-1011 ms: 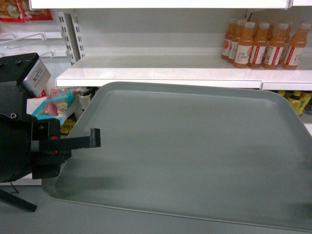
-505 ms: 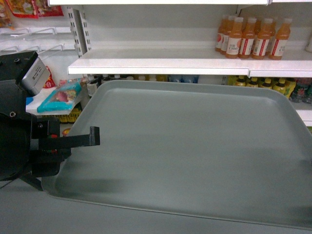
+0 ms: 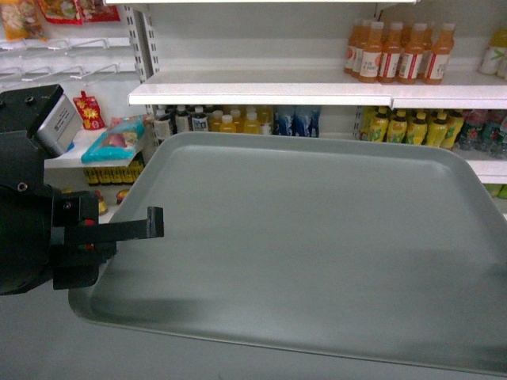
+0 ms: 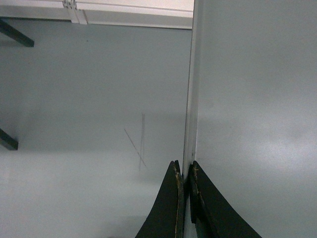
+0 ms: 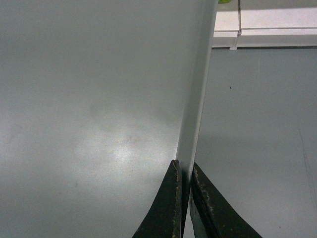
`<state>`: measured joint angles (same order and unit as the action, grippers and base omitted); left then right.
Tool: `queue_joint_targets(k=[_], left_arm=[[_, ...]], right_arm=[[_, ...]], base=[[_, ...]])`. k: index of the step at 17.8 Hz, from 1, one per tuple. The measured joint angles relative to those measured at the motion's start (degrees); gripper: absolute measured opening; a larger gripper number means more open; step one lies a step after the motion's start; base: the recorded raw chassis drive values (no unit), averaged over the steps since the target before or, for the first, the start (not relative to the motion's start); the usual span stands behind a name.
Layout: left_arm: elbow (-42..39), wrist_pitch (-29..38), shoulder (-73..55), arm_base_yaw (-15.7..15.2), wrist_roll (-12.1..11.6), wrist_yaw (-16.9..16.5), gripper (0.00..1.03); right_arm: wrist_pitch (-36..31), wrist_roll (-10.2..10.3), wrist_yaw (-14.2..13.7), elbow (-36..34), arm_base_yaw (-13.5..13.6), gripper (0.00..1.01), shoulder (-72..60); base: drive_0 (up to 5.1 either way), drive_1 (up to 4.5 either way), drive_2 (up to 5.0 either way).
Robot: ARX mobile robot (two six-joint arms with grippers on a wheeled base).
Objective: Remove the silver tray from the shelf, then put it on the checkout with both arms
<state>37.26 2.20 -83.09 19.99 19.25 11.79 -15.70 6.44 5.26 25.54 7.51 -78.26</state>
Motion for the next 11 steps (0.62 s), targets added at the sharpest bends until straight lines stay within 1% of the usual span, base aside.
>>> queue_joint_targets(k=[11], left_arm=[[0.00,0.26,0.00,0.00,0.09,0.00,0.03]], right_arm=[[-0.24,0.02,0.09,0.00,-0.02,0.03,0.00]], base=[[0.0,-4.23,4.2]])
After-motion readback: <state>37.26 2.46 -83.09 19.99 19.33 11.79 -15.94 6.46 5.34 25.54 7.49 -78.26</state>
